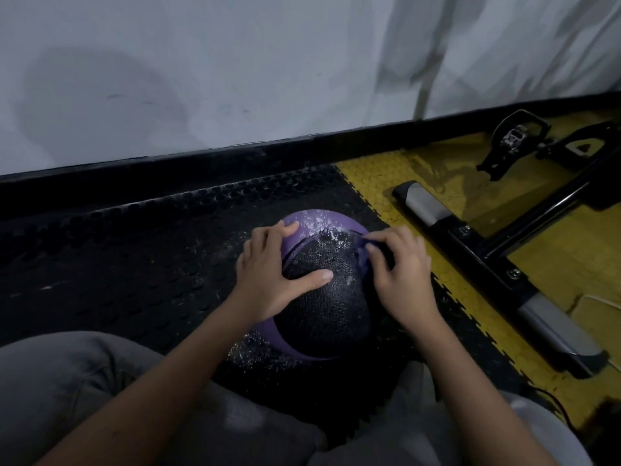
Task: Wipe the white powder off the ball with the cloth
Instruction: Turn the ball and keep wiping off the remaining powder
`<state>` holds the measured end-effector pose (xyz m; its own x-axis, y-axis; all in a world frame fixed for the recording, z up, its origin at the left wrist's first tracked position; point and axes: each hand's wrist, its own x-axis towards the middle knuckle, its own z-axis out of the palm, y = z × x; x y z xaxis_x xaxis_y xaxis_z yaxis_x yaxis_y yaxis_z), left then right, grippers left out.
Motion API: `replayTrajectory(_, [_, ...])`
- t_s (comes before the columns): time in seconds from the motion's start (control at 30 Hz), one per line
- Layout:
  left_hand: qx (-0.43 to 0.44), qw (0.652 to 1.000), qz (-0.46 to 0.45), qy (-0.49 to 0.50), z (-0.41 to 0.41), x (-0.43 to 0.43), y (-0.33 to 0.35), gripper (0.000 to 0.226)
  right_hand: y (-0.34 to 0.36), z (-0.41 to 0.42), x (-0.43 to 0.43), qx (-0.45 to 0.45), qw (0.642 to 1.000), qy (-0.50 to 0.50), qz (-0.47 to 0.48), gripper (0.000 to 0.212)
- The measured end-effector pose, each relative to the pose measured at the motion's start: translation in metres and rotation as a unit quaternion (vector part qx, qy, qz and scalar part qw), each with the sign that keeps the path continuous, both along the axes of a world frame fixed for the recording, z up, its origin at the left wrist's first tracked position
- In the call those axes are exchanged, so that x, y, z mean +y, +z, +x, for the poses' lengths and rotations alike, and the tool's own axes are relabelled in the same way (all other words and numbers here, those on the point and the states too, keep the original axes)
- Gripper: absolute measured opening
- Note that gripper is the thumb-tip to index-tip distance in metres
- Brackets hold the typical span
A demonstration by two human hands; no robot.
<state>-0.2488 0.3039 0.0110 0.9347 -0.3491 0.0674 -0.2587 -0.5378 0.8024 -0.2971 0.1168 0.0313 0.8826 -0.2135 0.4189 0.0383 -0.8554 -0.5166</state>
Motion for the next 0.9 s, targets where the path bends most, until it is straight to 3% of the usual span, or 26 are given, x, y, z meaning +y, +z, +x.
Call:
replayTrajectory(0.1, [0.003,1.000,-0.003,-0.005,0.001,-0.002,0.001,0.102,0.002,0.013,-0.017,0.027,0.997,-0.024,0.068,0.017])
replayTrajectory(0.23, [0.015,1.000,-0.015,0.016,0.002,-0.002,0.003,0.101,0.001,-0.014,0.017,-0.029,0.999,0.011,0.008,0.010])
replayTrajectory(0.37, [0.011,0.999,-0.030,0.010,0.002,0.001,0.001,0.098,0.002,-0.016,0.021,-0.045,0.995,0.062,-0.063,0.021])
replayTrajectory(0.43, [0.016,0.999,-0.031,-0.003,0.001,0.000,0.003,0.097,0.000,0.000,0.004,-0.024,0.999,0.025,0.003,0.012])
replayTrajectory(0.5, [0.019,0.999,-0.024,-0.011,0.000,-0.003,0.004,0.096,0.001,0.015,-0.012,0.009,0.994,-0.010,0.109,0.020])
replayTrajectory(0.57, [0.015,1.000,-0.021,-0.009,0.000,-0.006,0.004,0.099,0.003,0.015,-0.011,0.009,0.990,-0.022,0.142,0.025])
replayTrajectory(0.67, [0.016,0.999,-0.036,0.012,0.000,-0.004,0.002,0.093,0.000,-0.006,0.015,-0.029,0.997,0.008,0.075,0.011])
replayTrajectory(0.77, [0.021,0.998,-0.047,0.021,0.000,0.000,0.000,0.090,0.002,-0.019,0.029,-0.052,0.996,0.074,-0.010,0.016])
replayTrajectory(0.9, [0.025,0.998,-0.060,0.012,-0.003,-0.001,-0.001,0.087,0.001,0.012,-0.006,-0.028,0.997,0.027,0.060,0.013])
